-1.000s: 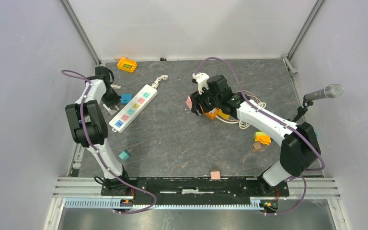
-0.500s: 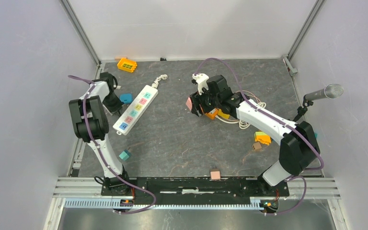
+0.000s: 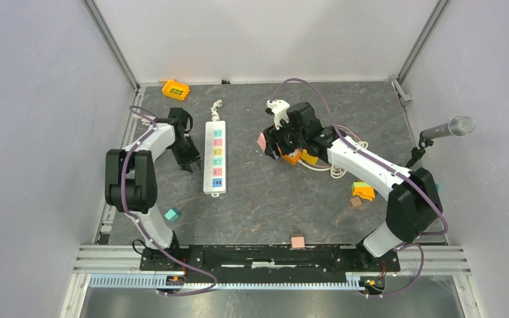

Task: Insert the plug
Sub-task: Move the socket to the center of the board.

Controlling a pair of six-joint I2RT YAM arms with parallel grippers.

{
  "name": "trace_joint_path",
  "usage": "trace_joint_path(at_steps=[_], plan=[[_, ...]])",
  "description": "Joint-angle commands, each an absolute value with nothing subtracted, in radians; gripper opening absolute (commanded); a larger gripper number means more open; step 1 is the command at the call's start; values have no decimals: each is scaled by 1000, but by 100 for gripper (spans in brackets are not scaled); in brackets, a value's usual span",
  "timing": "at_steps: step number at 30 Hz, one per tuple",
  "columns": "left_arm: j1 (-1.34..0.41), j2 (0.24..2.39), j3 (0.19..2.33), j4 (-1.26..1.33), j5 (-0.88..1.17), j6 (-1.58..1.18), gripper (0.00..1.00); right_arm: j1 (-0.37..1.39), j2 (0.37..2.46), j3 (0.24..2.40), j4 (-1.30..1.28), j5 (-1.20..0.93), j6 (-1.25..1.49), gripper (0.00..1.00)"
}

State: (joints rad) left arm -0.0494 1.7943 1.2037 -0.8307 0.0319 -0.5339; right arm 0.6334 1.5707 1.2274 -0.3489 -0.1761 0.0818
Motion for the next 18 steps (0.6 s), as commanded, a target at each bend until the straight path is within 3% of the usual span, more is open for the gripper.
trace_joint_path(at_steps=[1,5,8,18], plan=[[-58,1694,1244,-797,3,-527,53,628,1558,1276,-318,-175,79,0],[-127,1692,1295,-788,-25,-466,86,627,1548,1263,-318,-166,81,0],[-192,1720,1318,-788,-23,-456,99,623,1539,1258,-318,-153,84,0],[-309,1879,1344,-812,-100,-440,100,600,1519,1253,-323,-150,91,0]])
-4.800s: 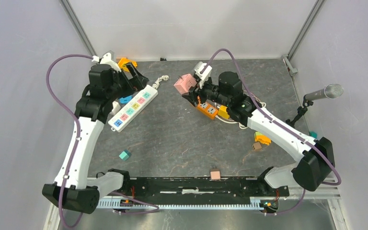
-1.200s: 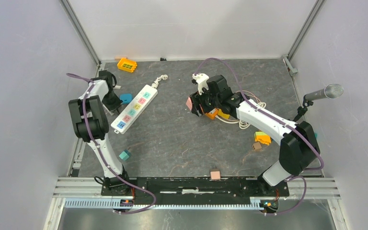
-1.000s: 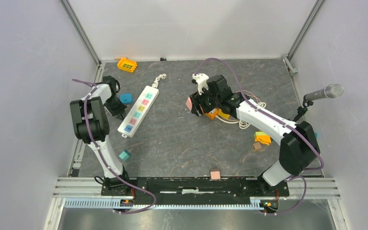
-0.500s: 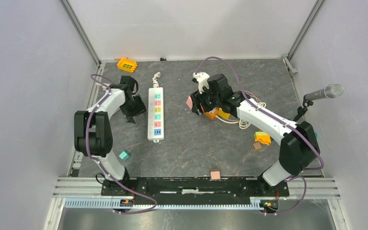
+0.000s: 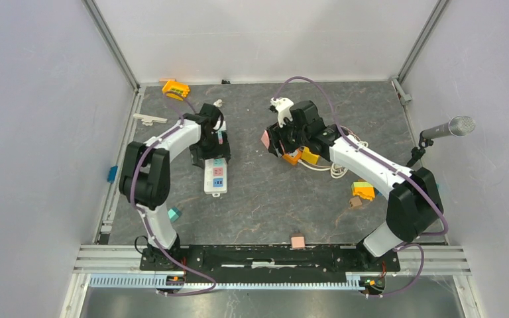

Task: Insert the plug
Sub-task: Move the socket to the center of the board.

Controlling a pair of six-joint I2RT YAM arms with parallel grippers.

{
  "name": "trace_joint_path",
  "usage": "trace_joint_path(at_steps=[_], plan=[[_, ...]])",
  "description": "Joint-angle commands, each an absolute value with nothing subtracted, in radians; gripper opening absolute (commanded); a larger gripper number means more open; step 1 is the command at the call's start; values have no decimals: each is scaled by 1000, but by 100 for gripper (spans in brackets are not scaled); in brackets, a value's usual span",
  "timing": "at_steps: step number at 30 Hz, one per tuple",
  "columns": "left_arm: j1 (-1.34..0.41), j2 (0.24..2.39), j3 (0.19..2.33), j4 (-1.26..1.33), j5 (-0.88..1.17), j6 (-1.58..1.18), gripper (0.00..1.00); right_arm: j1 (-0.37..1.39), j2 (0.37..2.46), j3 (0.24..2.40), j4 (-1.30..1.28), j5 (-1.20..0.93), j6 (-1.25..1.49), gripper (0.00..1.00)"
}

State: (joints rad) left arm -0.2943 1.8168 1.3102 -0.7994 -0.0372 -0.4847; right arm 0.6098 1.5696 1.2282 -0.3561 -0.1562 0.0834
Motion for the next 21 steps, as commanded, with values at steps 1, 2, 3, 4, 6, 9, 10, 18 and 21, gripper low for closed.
trace_joint_path(at_steps=[1,2,3,4,6,9,10,18,21], plan=[[-315,1901,1353,-825,-116,-439,100,599,1516,1251,-325,-150,91,0],[-319,1915,1357,-833,-123,-436,100,598,1512,1248,-326,-150,91,0],[-321,1929,1364,-841,-125,-439,100,597,1507,1245,-326,-150,90,0],[-324,1939,1367,-846,-121,-443,100,596,1503,1239,-326,-150,90,0],[-329,1942,1370,-847,-91,-455,95,594,1496,1232,-326,-151,89,0],[-344,1929,1367,-852,-50,-489,83,592,1482,1226,-328,-150,88,0],[-351,1926,1370,-863,-46,-511,79,591,1477,1224,-329,-150,89,0],[-483,1842,1301,-923,75,-665,65,588,1432,1178,-300,-161,102,0],[-565,1822,1290,-977,56,-704,64,586,1410,1151,-288,-173,115,0]])
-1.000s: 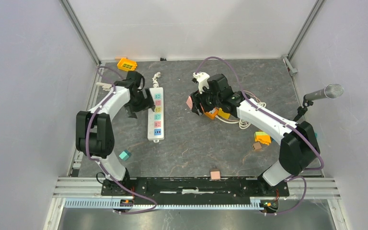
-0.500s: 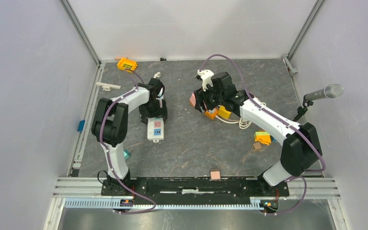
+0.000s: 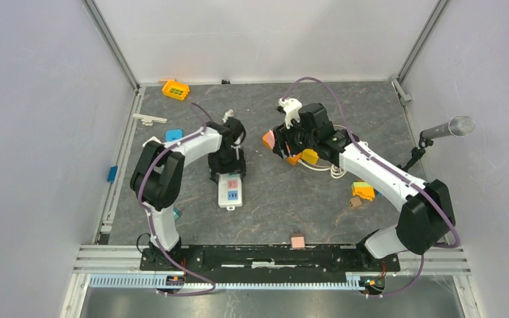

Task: Insert the plug
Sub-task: Move the socket to the center of the board.

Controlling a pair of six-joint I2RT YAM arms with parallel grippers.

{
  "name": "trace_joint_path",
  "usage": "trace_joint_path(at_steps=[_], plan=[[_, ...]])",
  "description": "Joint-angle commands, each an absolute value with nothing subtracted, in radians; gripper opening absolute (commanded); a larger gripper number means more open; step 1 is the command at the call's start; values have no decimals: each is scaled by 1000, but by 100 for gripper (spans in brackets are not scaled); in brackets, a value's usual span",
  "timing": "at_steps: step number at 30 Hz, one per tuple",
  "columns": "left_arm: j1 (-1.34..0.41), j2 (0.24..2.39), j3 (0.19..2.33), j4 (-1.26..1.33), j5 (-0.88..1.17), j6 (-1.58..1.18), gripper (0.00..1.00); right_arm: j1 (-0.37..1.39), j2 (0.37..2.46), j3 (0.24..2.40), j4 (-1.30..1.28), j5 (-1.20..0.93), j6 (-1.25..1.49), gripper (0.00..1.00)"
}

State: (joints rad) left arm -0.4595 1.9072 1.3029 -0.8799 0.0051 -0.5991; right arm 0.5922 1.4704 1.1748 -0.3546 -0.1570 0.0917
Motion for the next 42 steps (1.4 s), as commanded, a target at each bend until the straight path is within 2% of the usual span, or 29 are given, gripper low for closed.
trace_joint_path(at_steps=[1,5,7,12,13,23,26,32,34,39,42], plan=[[-596,1816,1281,-991,47,-722,65,586,1401,1142,-283,-180,119,0],[-699,1769,1202,-990,65,-810,65,584,1364,1095,-264,-210,138,0],[-753,1736,1164,-978,69,-857,68,583,1342,1071,-258,-228,145,0],[-816,1594,1089,-937,35,-976,97,582,1285,1047,-266,-292,149,0],[-816,1558,1078,-930,16,-990,99,582,1273,1046,-267,-297,151,0],[-806,1248,1157,-840,-167,-816,100,579,1137,1063,-221,-440,63,0],[-785,1179,1173,-795,-174,-748,100,580,1042,984,-63,-530,9,0],[-768,1046,1170,-699,-141,-634,100,580,862,703,378,-538,68,0],[-765,1005,1168,-693,-140,-638,100,580,847,665,430,-566,84,0],[-762,922,1152,-695,-127,-654,100,580,886,747,260,-553,185,0],[-762,883,1140,-711,-116,-655,100,580,934,842,42,-432,327,0]])
